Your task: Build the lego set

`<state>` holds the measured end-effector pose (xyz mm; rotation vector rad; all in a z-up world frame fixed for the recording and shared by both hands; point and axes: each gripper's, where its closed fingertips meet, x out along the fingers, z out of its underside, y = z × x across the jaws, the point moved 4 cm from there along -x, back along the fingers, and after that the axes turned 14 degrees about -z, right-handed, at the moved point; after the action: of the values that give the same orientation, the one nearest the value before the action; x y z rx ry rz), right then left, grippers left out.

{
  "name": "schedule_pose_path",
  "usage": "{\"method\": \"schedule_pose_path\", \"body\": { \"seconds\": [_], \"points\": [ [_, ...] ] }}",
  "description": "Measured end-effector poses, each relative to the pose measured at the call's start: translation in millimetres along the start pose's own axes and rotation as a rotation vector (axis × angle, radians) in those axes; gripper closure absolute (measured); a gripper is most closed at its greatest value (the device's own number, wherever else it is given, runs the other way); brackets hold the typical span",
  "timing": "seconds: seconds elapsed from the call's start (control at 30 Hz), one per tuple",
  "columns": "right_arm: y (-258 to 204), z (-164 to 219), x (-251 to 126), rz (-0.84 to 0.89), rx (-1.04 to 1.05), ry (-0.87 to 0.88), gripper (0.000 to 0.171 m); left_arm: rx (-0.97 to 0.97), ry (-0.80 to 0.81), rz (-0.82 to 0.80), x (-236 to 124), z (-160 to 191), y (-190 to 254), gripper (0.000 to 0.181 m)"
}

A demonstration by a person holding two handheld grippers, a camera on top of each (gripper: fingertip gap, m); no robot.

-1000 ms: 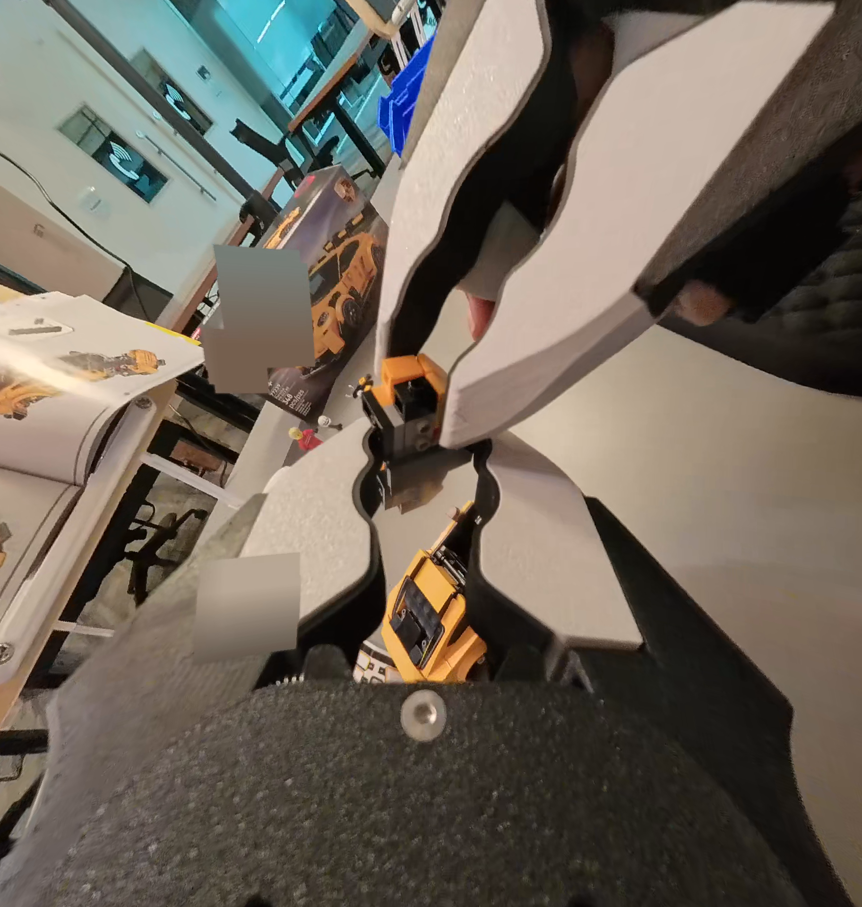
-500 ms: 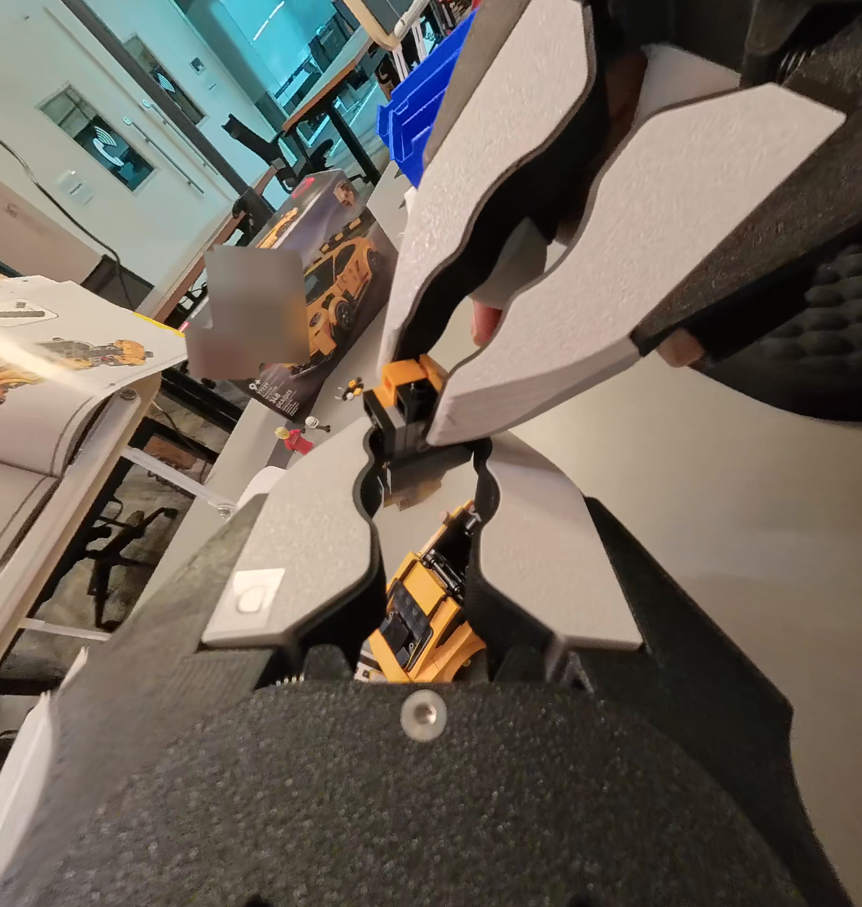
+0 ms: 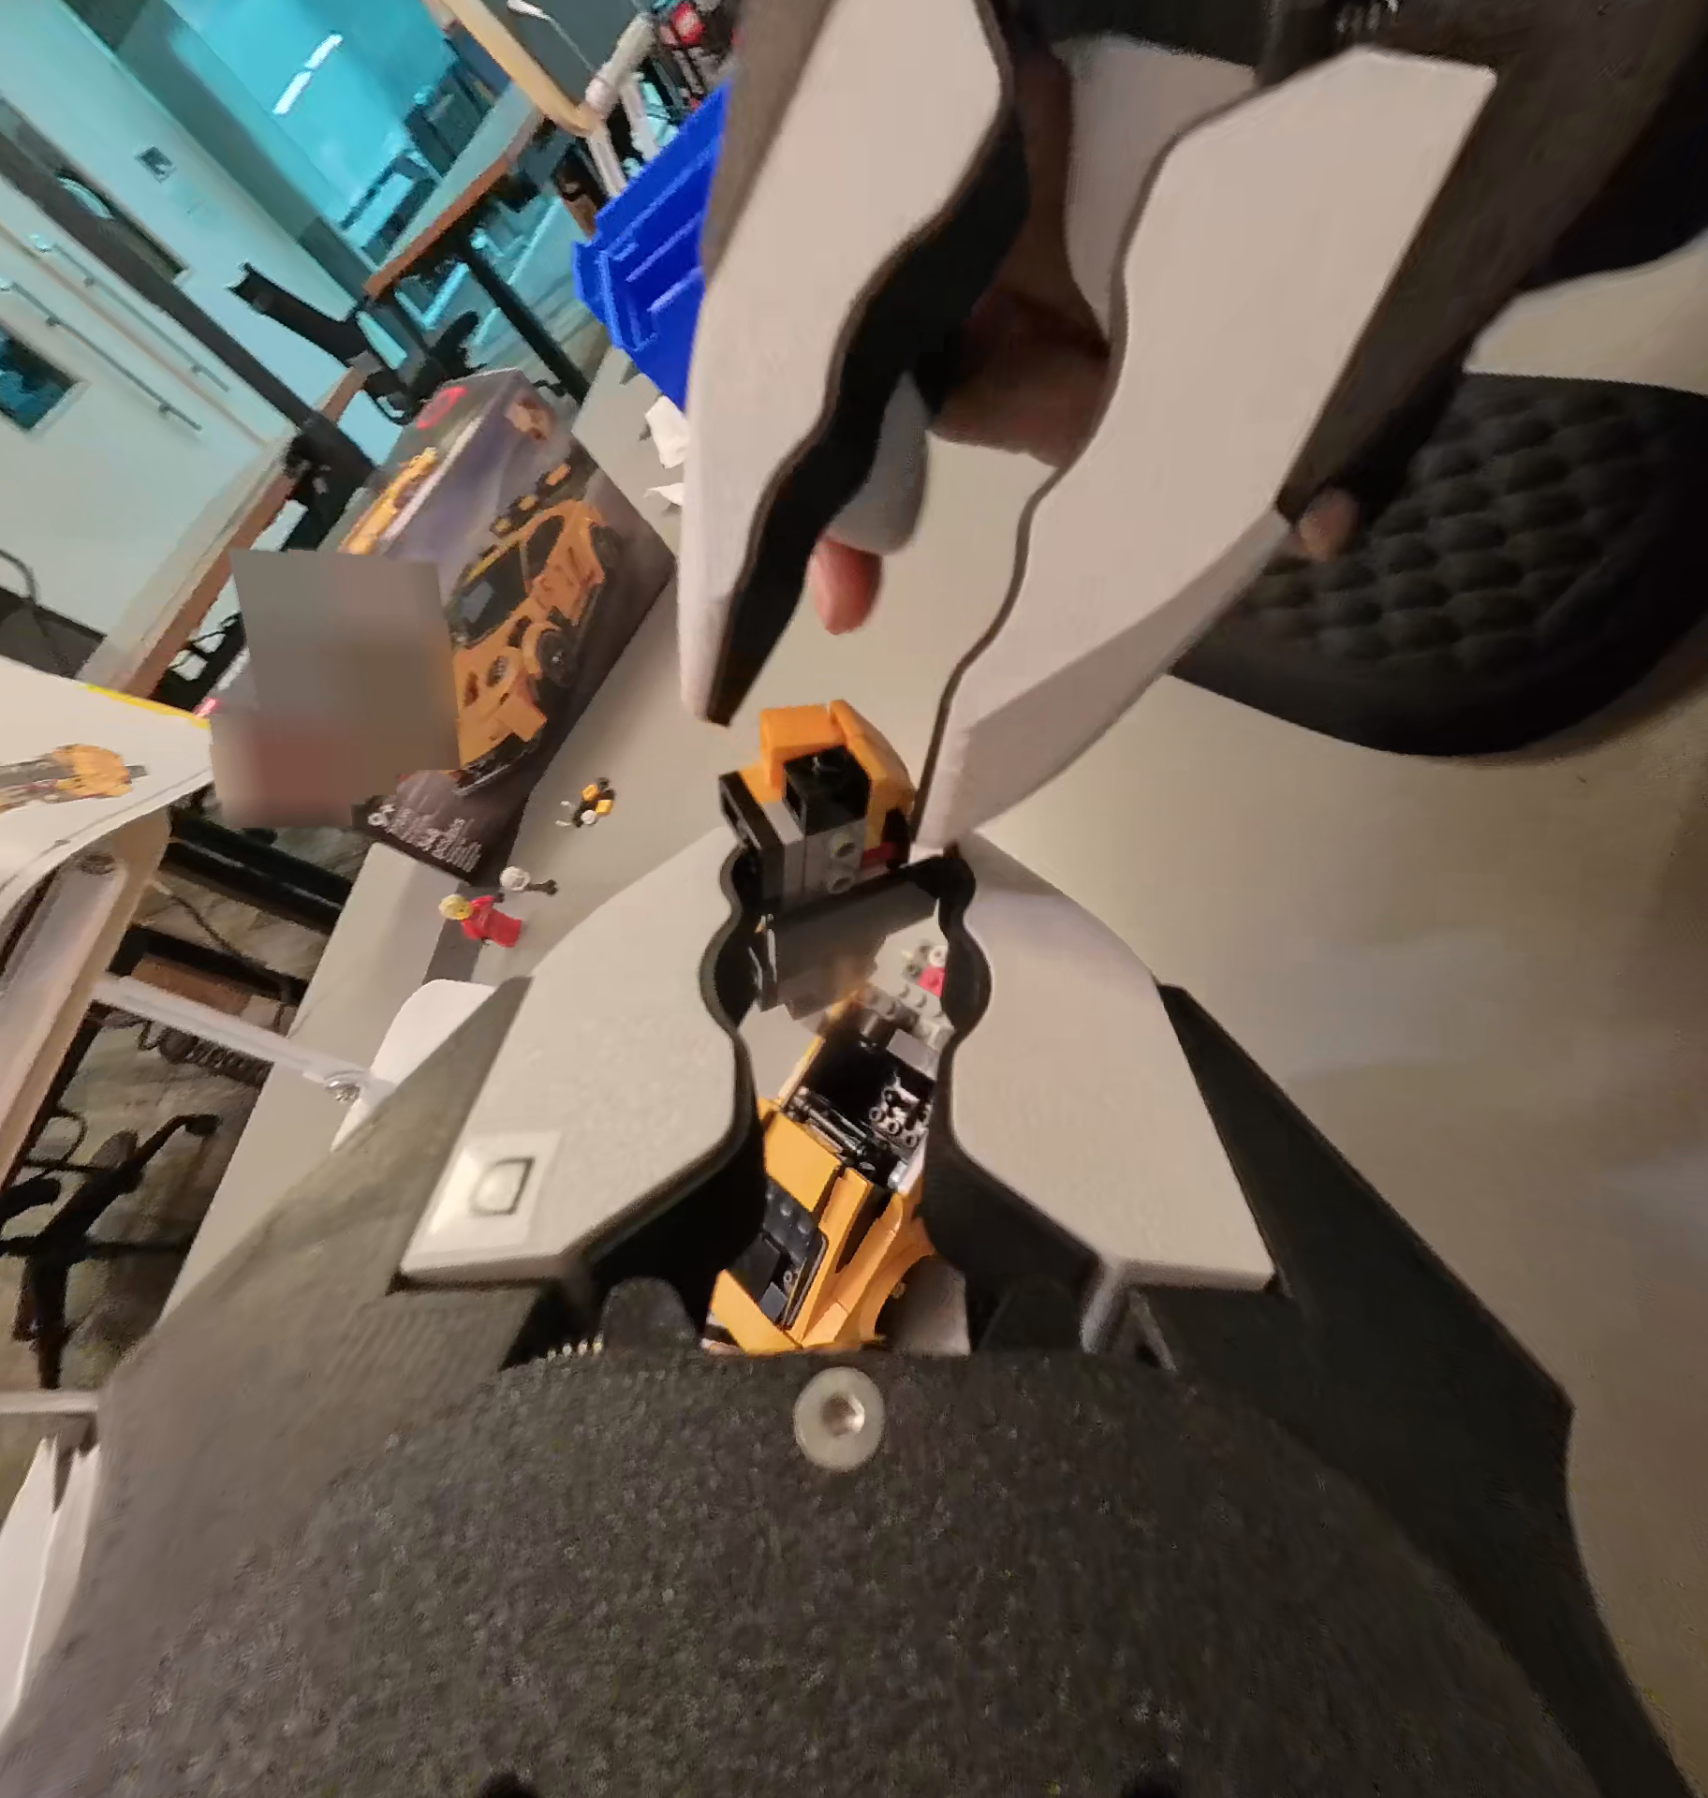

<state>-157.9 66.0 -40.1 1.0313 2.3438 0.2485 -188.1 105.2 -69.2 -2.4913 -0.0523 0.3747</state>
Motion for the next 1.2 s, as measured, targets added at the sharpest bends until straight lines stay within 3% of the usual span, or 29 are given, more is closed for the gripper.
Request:
{"method": "schedule_pose_path", "body": {
  "seconds": [0.13,0.37,0.7,1.2],
  "points": [
    [-3.5,-5.1,-9.7,-0.148,-0.254,-0.067,0.138,0.003,0.009,0.152,-7.1,-4.6,3.5,0.146],
    [-8.3,-15.1,-10.8,-0.304,-0.417,-0.149,0.141,0.03,-0.018,0.324,-19.1,-15.2,2.9,0.146],
    [-20.8,-16.4,-8.6,-0.335,-0.476,-0.176,0.146,0.037,-0.084,0.444,-26.3,-12.3,9.0,0.146],
    [-31.7,-12.7,-10.6,-0.441,-0.368,-0.178,0.15,0.012,-0.115,0.592,-30.7,-7.4,22.6,0.146]
  ]
}}
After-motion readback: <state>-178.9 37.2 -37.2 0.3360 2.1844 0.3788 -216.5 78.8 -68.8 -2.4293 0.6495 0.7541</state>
